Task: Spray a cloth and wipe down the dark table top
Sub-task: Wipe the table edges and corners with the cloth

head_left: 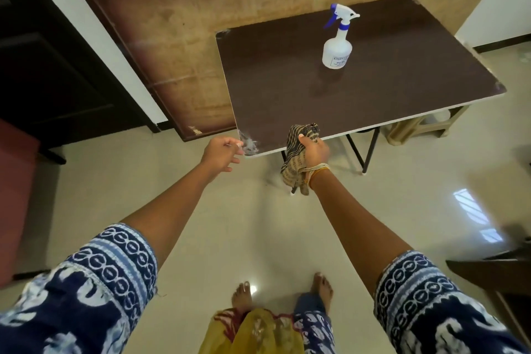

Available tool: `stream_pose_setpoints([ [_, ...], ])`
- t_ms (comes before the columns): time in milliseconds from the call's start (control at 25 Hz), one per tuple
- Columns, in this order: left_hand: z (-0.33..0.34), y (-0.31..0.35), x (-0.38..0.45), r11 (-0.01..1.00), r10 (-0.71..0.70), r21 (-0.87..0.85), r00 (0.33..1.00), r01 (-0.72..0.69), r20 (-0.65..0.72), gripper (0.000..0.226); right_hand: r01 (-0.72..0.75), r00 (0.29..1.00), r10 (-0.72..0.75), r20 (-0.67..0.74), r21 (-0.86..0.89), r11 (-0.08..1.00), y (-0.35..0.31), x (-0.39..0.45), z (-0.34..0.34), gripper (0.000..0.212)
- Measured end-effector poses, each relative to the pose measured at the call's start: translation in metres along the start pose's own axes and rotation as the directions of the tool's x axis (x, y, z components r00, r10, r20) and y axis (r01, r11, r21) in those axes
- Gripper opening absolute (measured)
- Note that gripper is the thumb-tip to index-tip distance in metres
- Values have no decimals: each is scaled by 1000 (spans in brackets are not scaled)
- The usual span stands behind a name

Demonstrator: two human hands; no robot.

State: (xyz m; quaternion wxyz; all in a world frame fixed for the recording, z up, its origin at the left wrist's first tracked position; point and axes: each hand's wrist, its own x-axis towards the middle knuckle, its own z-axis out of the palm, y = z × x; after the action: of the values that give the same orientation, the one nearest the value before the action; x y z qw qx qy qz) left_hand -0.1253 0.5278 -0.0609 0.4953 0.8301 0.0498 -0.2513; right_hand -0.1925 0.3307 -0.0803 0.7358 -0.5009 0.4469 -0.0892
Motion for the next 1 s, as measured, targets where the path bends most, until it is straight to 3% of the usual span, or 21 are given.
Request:
stream_pose_setpoints([
  [80, -20, -9, 13, 995, 36, 91, 999, -39, 34, 17, -5, 998, 8, -63, 43, 999, 18, 9, 14, 63],
  [160, -37, -14, 30, 971, 103, 211, 992, -115, 69, 18, 20, 993, -15, -113, 38, 999, 26, 9, 24, 55],
  [280, -56, -16, 61, 829, 257, 486, 960, -278, 111, 23, 183, 948, -224, -225, -188, 965, 28, -2, 34, 30],
  [360, -60, -17, 79, 674, 330, 641, 926, -367, 183, 32, 315, 875, -429, -225, -408, 857, 33, -1, 41, 30],
  [440, -57, -18, 96, 479, 344, 771, 898, -419, 275, 44, 378, 830, -548, -107, -614, 693, 40, 14, 52, 43],
  [520, -51, -21, 111, 327, 368, 829, 869, -454, 331, 51, 426, 839, -514, 179, -804, 415, 51, 40, 65, 48],
  [600, -44, -27, 129, 262, 372, 839, 852, -477, 368, 53, 467, 812, -422, 404, -882, 54, 65, 67, 73, 45],
  [640, -41, -32, 138, 247, 371, 839, 847, -485, 381, 53, 476, 787, -417, 455, -878, -59, 73, 80, 74, 43],
  [720, -38, -43, 155, 222, 385, 834, 831, -505, 401, 53, 497, 738, -447, 505, -855, -147, 86, 99, 72, 46],
  [840, -36, -50, 182, 183, 416, 814, 794, -551, 444, 54, 489, 730, -435, 527, -848, -206, 94, 115, 77, 55],
  [1000, -36, -48, 222, 155, 416, 771, 749, -618, 516, 56, 476, 744, -433, 509, -858, -191, 92, 122, 110, 57],
])
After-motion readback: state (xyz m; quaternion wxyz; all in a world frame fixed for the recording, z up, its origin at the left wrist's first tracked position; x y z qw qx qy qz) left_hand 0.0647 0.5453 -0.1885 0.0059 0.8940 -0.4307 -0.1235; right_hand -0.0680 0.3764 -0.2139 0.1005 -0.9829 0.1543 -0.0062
